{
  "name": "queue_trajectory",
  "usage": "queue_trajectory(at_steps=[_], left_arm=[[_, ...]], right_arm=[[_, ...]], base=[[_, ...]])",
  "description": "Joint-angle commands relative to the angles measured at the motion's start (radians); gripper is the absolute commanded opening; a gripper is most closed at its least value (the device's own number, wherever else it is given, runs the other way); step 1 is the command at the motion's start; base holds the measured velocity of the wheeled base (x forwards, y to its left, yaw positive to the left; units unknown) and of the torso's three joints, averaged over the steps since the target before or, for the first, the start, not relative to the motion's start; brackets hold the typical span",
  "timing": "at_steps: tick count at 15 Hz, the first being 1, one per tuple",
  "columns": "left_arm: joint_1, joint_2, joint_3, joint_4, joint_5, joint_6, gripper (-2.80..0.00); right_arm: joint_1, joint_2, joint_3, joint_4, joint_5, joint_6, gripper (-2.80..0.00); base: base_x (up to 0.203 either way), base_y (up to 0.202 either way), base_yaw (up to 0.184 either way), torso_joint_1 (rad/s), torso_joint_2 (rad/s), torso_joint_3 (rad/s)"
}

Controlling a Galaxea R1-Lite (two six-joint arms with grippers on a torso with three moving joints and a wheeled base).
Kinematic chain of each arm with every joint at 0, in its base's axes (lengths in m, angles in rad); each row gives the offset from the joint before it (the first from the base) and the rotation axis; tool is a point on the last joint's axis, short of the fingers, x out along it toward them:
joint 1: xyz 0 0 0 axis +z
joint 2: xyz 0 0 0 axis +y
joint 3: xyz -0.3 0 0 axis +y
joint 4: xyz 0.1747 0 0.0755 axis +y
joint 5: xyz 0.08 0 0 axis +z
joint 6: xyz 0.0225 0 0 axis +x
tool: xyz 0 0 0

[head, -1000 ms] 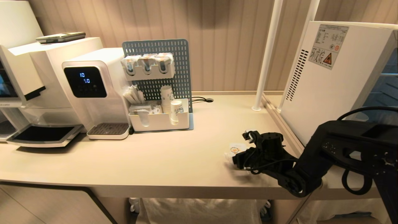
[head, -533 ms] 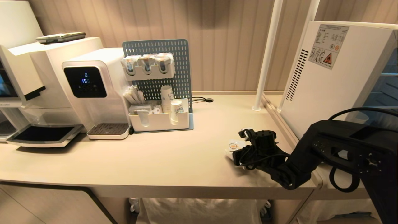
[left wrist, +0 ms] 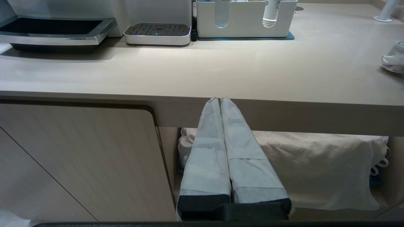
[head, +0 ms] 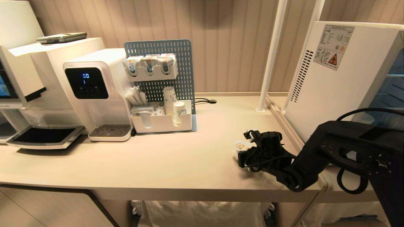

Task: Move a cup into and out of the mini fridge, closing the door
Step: Put the yoghurt in the freezer

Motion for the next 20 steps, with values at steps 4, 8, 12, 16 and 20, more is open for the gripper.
queue_trajectory(at_steps=[4, 8, 12, 16, 20], left_arm=[[0.000, 0.000, 0.002, 0.000, 0.001, -0.001, -2.80], [0.000, 0.000, 0.002, 0.000, 0.001, -0.001, -2.80], [0.000, 0.002, 0.002, 0.000, 0.001, -0.001, -2.80], [0.000, 0.000, 0.002, 0.000, 0.001, -0.001, -2.80], [0.000, 0.000, 0.002, 0.000, -0.001, -0.001, -2.80]], right_arm=[[0.004, -0.279, 0.160, -0.012, -0.019, 0.003, -2.80], [0.047, -0.681, 0.353, 0.028, -0.226, -0.007, -2.80], [0.124, -1.093, 0.504, 0.214, -0.609, -0.049, -2.80], [-0.073, -1.376, 0.573, 0.442, -0.883, -0.086, -2.80], [-0.303, -1.679, 0.708, 0.491, -0.942, -0.108, -2.80]], base=[[0.000, 0.000, 0.000, 0.000, 0.00, 0.000], [0.000, 0.000, 0.000, 0.000, 0.00, 0.000], [0.000, 0.000, 0.000, 0.000, 0.00, 0.000], [0.000, 0.000, 0.000, 0.000, 0.00, 0.000], [0.000, 0.000, 0.000, 0.000, 0.00, 0.000]])
